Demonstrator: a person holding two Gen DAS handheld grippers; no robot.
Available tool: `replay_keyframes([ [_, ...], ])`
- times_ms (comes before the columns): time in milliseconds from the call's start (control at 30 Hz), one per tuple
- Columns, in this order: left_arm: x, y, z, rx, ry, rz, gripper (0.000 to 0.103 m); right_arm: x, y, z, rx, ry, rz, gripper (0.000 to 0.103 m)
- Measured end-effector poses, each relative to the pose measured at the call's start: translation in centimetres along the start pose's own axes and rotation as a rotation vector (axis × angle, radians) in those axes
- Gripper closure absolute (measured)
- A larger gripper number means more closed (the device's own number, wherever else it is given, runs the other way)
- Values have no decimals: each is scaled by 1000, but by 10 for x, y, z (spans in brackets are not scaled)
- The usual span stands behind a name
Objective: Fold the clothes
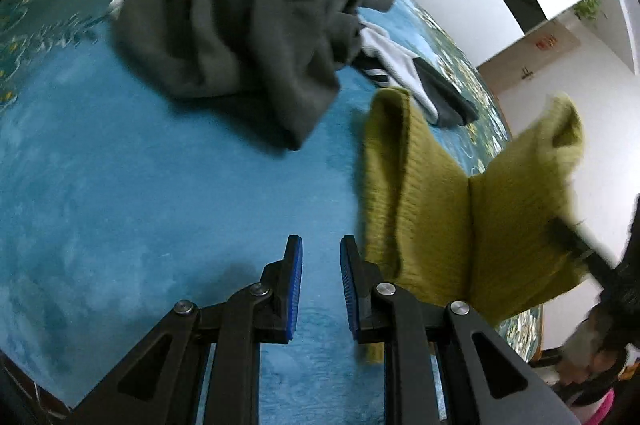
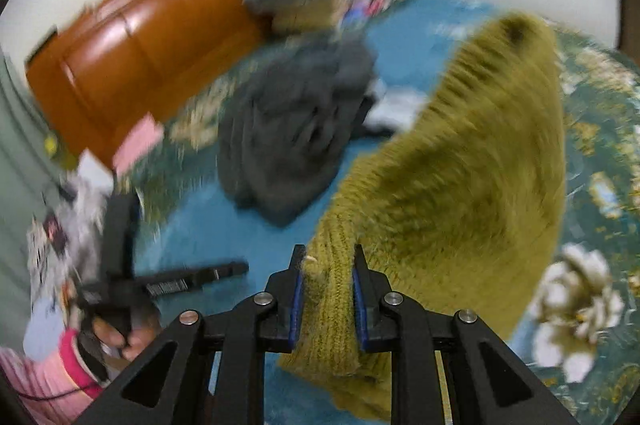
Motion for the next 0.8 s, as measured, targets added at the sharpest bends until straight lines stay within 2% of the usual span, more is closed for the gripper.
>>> replay_keyframes([
  [100, 1, -1, -6, 16, 9, -6, 84, -39, 22, -16, 38, -16, -108, 81],
  [233, -3, -2, 0, 12, 38, -18, 84, -60, 36, -10, -16, -43, -152, 81],
  [300, -7, 0, 7, 12, 61, -34, 83, -60, 38, -10, -22, -53, -143, 78],
  [400, -12, 2, 18, 11, 95, -57, 70, -54, 38, -14, -8, -72, -127, 74],
  [533, -19, 5, 33, 11, 141, -88, 62, -39, 39, -7, -76, -118, -88, 70],
  [667, -26, 8, 47, 10, 187, -119, 61, -9, 46, 28, -194, -87, -2, 63],
  [800, -28, 8, 56, 36, 237, -139, 59, 20, 73, 88, -393, -13, 54, 62],
])
Point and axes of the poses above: each gripper's, at about its wrist camera, not at the fingertips, and x roughly against the way its jaws point, z to its right, y to its underside, the point moved 7 cm from there along -x, roughly the way its jaws point, and after that the axes turned 6 degrees about x, right-handed, at the moved point
